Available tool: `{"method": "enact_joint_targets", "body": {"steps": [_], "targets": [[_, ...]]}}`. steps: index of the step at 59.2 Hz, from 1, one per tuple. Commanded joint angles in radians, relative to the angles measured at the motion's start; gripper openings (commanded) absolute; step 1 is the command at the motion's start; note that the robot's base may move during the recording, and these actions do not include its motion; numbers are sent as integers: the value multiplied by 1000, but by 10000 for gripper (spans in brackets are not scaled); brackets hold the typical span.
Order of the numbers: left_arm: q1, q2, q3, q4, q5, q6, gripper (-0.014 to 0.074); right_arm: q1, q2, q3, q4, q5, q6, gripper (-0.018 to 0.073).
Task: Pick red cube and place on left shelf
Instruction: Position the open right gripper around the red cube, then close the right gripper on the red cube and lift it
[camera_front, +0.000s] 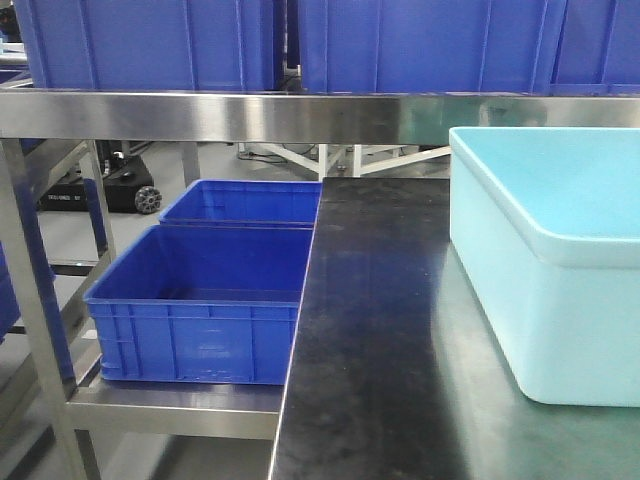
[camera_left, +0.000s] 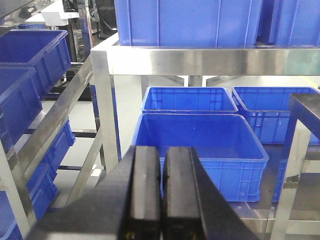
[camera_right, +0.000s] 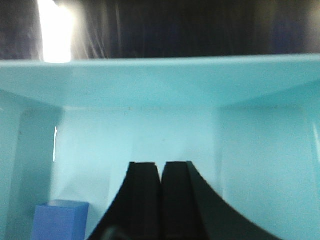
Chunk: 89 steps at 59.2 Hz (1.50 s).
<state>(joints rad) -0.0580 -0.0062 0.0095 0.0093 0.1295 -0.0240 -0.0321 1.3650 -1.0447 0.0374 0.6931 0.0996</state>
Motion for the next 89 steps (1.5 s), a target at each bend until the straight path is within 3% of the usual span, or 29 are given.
{"method": "enact_joint_targets", "body": {"steps": [1,8,14,50,66,89], "targets": [[-4,-16,23,-3,-87,-1,102,3,-8,-39,10,-26,-7,185],[-4,-16,23,-9,-87,-1,102,3,13,-39,16,-2,-7,489],[-4,-16,23,-3,-87,-1,102,3,29,-39,16,0,-7,617],[-4,-16,23,-3,-87,-1,102,3,116,-39,15,48,-7,602],[-4,-16,23,-3,-87,-1,102,2,156,-37,-62,77,-7,602],[-4,-16,23,-3,-87,-1,102,0,207,-37,-63,73,-7,602]]}}
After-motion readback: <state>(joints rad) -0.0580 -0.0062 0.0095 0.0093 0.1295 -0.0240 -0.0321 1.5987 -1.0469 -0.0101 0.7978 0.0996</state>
